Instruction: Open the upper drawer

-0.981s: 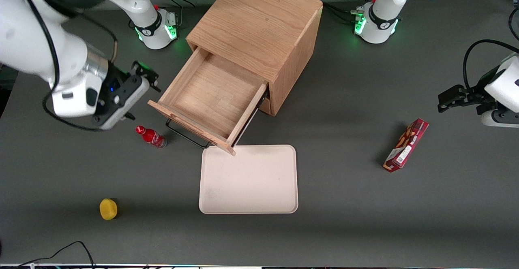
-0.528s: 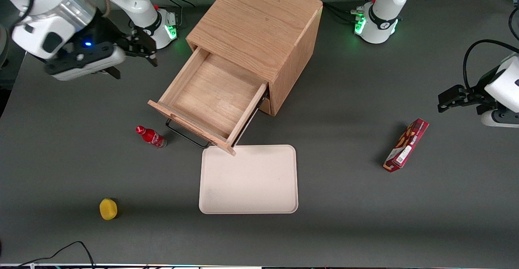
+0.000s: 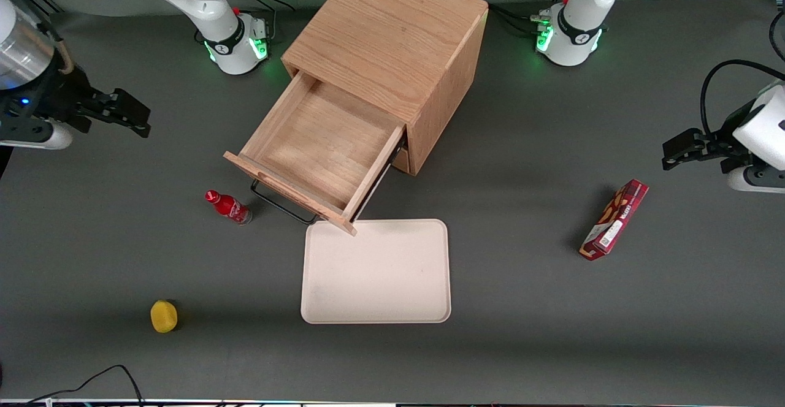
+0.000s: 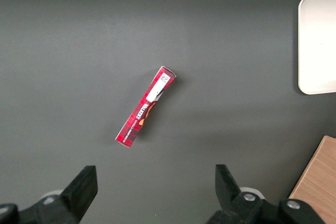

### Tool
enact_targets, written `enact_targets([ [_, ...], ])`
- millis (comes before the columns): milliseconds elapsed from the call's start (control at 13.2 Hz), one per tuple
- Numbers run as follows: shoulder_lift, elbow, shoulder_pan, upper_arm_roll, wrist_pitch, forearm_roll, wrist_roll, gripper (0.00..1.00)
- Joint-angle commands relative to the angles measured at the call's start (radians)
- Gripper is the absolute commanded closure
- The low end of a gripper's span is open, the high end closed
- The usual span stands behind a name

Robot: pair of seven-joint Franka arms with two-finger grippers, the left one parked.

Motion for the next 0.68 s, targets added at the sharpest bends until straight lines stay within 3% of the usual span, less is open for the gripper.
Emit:
enact_targets([
  [0, -0.054, -0.079, -0.008, -0.048, -0.018, 0.058, 0.045, 0.00],
  [151, -0.128, -0.207, -0.006, -0.109, 0.066, 0.127, 0.045, 0.00],
  [453, -0.382, -0.604, -0.008, -0.126, 0.312, 0.129, 0.028, 0.00],
  [604, -0.407, -0.637, -0.006, -0.154, 0.328, 0.129, 0.025, 0.00],
])
